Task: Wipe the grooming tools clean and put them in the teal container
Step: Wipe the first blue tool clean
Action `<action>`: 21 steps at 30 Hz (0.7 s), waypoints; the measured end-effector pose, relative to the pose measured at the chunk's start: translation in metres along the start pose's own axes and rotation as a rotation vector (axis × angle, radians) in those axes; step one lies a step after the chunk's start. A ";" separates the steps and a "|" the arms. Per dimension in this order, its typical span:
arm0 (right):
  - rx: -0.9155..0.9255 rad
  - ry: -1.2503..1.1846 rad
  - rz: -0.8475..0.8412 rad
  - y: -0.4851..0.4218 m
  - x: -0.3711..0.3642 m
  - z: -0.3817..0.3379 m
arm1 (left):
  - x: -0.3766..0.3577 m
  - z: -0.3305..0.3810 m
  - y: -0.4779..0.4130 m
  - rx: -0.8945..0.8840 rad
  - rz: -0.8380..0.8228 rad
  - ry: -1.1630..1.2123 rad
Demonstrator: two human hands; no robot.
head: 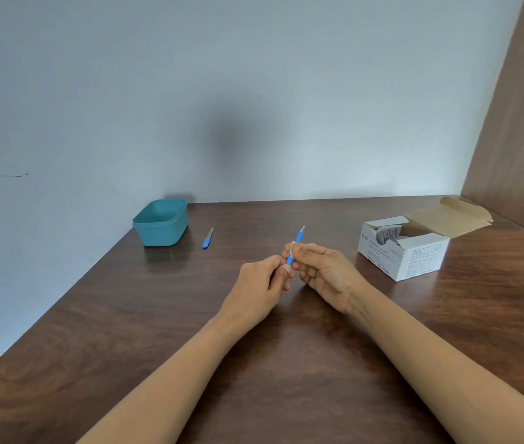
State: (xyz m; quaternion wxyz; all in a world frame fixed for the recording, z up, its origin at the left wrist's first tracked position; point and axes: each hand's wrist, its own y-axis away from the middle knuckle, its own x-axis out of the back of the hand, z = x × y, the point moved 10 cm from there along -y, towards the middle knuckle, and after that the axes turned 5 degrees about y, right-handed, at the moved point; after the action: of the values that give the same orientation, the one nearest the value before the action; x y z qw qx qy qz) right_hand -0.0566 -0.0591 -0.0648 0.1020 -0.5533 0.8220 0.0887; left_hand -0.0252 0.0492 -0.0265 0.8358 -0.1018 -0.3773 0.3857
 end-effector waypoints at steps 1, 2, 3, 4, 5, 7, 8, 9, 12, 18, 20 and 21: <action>0.005 0.000 0.015 0.000 0.002 -0.001 | 0.001 0.000 -0.001 0.002 0.007 0.005; 0.011 -0.017 0.044 -0.001 0.005 -0.003 | 0.001 0.001 -0.001 0.002 0.010 0.006; 0.019 -0.047 0.077 -0.001 0.010 -0.005 | 0.000 0.002 -0.001 0.001 0.007 0.006; 0.025 -0.080 0.107 -0.001 0.015 -0.006 | -0.001 0.003 -0.001 -0.001 0.000 0.007; 0.028 -0.110 0.130 -0.002 0.019 -0.007 | -0.003 0.004 -0.001 -0.003 -0.007 0.008; 0.023 -0.140 0.148 -0.001 0.020 -0.005 | -0.004 0.006 0.000 -0.012 -0.015 -0.001; 0.020 -0.143 0.147 -0.001 0.018 -0.003 | -0.004 0.006 0.000 -0.016 -0.017 -0.010; 0.019 -0.134 0.141 0.000 0.015 -0.002 | -0.003 0.005 0.001 -0.019 -0.019 -0.019; 0.036 -0.021 0.112 0.001 0.004 0.001 | 0.000 0.001 0.002 -0.011 -0.016 -0.028; 0.024 -0.002 0.143 0.003 0.007 -0.001 | 0.000 0.002 0.001 0.000 -0.015 -0.012; 0.033 -0.070 0.167 0.002 0.011 -0.003 | -0.002 0.004 0.000 0.005 -0.015 0.011; 0.041 -0.102 0.176 0.002 0.013 -0.003 | -0.002 0.005 -0.001 0.003 -0.016 0.020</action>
State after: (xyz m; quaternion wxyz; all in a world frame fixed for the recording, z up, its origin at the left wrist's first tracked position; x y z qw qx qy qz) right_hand -0.0634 -0.0712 -0.0650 0.1465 -0.4715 0.8628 0.1086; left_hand -0.0290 0.0463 -0.0240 0.8427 -0.1012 -0.3691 0.3786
